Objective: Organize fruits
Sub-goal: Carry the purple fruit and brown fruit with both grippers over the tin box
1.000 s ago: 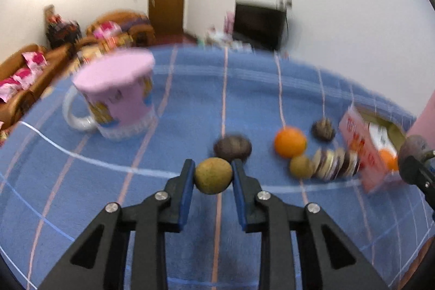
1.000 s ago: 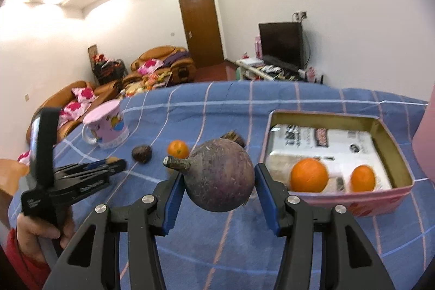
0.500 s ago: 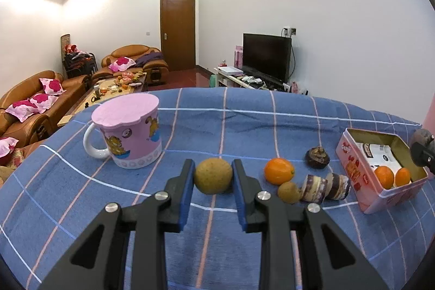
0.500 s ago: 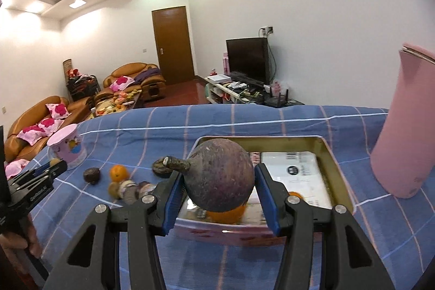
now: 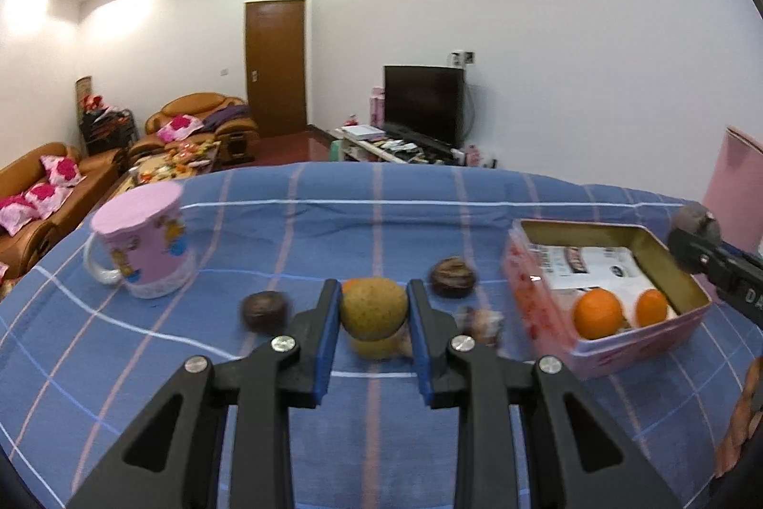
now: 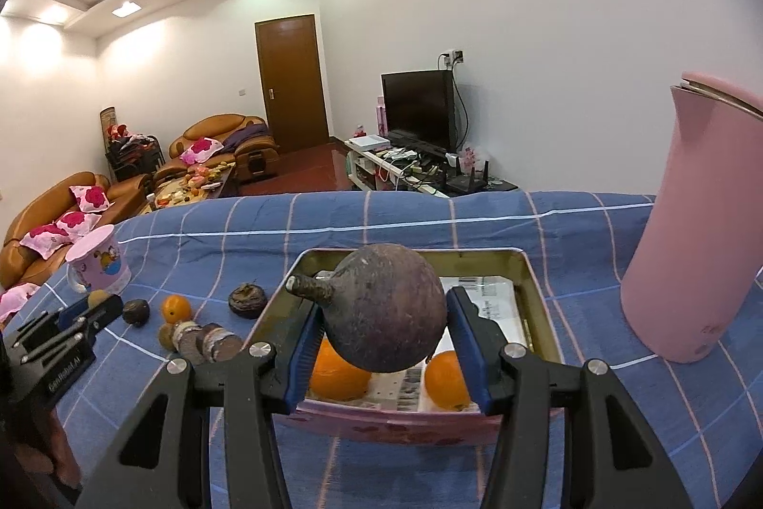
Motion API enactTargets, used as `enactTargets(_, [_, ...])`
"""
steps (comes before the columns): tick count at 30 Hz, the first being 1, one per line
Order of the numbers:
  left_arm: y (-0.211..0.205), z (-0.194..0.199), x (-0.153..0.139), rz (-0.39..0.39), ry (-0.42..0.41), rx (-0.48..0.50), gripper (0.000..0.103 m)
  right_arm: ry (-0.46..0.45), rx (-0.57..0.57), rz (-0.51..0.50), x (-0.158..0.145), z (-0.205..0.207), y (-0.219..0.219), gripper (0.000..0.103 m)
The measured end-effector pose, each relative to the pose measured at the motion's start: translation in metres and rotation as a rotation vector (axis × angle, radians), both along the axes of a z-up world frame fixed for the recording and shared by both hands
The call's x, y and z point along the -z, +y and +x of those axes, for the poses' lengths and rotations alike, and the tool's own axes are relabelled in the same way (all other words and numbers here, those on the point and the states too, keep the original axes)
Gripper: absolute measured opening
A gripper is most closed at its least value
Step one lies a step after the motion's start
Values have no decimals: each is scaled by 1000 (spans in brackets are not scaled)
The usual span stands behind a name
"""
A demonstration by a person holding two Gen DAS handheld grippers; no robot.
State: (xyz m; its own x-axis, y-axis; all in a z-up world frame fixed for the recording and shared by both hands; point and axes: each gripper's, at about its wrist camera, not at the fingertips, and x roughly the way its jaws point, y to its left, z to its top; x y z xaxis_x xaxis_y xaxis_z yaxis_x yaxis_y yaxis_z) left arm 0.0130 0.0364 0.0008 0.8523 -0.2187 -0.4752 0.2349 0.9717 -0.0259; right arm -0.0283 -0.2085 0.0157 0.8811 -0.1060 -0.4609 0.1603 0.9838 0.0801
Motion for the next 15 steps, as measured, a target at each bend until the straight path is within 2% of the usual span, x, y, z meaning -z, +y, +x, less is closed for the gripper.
enactTargets(5, [-37, -4, -2, 25, -6, 40, 29, -7, 13, -16, -2, -1, -9, 53])
enactTargets(15, [-80, -12, -8, 24, -12, 84, 29, -7, 33, -14, -4, -3, -30, 53])
